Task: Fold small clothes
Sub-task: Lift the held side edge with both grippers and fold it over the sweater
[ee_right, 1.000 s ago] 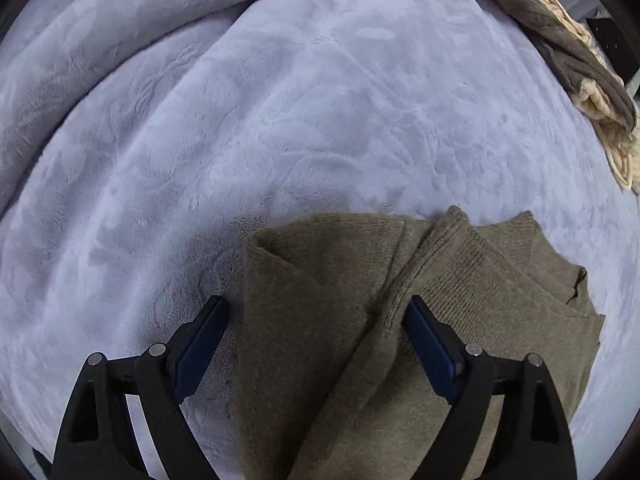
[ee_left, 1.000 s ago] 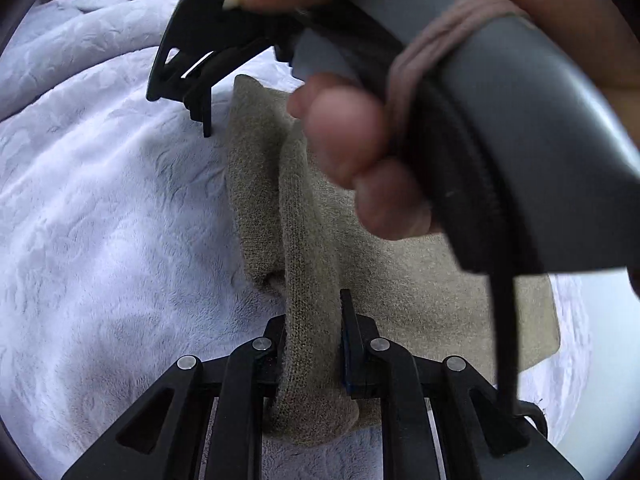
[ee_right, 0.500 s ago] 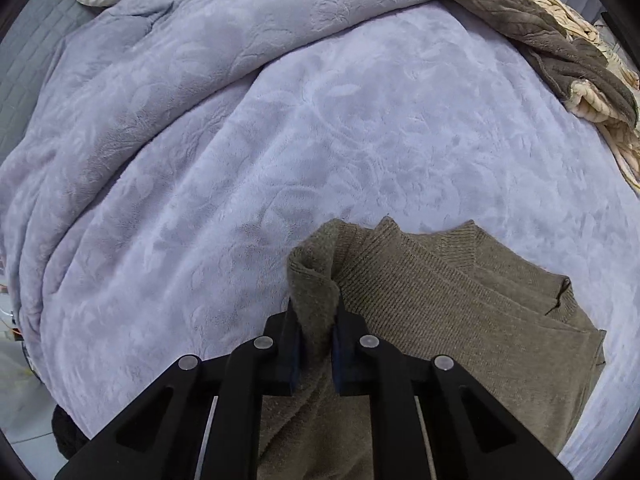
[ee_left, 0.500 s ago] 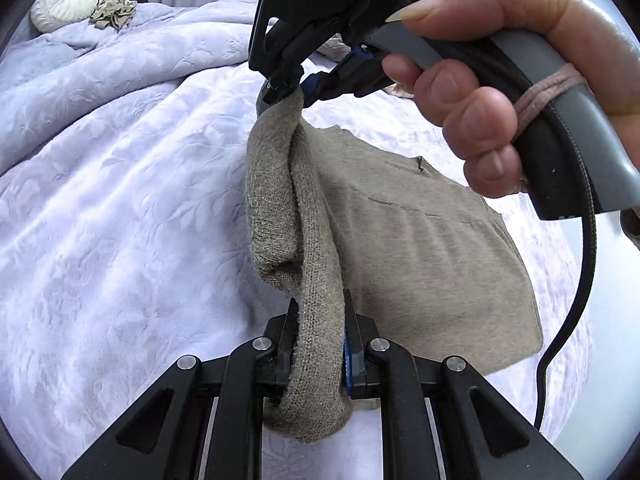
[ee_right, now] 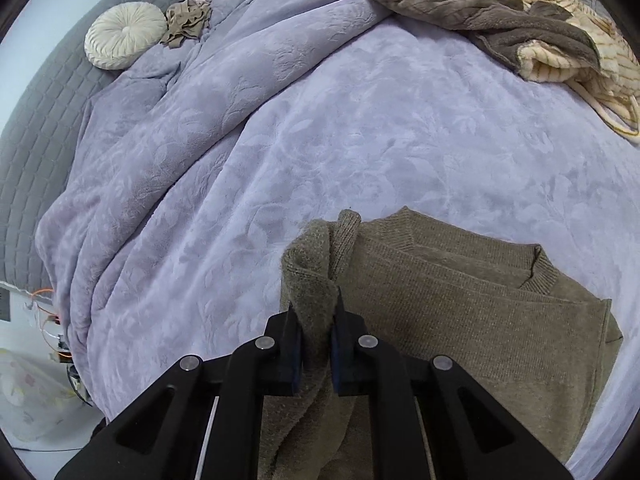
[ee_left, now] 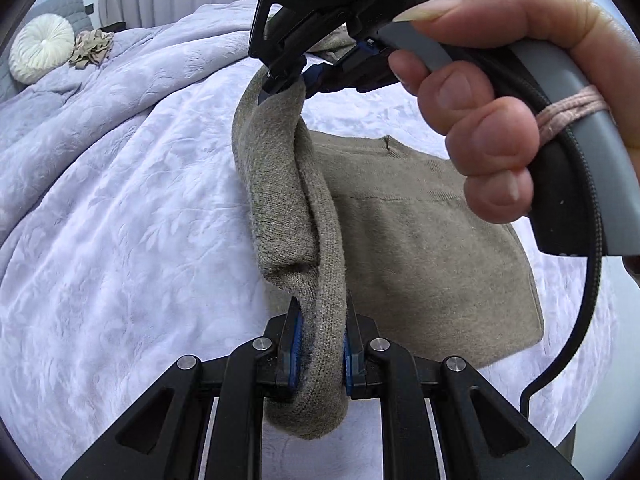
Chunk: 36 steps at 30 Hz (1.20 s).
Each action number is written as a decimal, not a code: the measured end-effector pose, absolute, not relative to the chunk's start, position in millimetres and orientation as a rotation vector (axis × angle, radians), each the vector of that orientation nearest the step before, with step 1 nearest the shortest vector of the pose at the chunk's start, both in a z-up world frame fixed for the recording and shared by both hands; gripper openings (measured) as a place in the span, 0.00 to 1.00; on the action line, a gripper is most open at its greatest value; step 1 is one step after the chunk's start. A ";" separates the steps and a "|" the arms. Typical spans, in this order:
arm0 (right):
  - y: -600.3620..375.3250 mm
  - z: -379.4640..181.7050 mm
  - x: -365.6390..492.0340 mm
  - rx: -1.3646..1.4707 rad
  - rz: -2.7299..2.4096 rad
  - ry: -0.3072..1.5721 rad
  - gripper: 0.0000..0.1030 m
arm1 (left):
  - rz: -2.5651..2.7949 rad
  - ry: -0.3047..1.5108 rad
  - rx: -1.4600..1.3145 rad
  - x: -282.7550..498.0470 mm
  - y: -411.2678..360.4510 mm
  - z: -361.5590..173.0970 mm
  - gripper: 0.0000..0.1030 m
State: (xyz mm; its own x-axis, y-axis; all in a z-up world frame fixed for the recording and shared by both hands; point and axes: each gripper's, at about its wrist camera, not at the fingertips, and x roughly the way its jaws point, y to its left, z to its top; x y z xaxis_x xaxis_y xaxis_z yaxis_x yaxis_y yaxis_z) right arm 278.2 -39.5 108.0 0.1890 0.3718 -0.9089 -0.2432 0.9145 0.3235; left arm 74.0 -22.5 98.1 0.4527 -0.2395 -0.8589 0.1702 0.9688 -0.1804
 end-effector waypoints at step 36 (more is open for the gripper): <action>-193.2 114.1 270.7 0.296 0.537 1.230 0.11 | -0.161 1.172 0.169 87.2 -139.6 95.0 0.16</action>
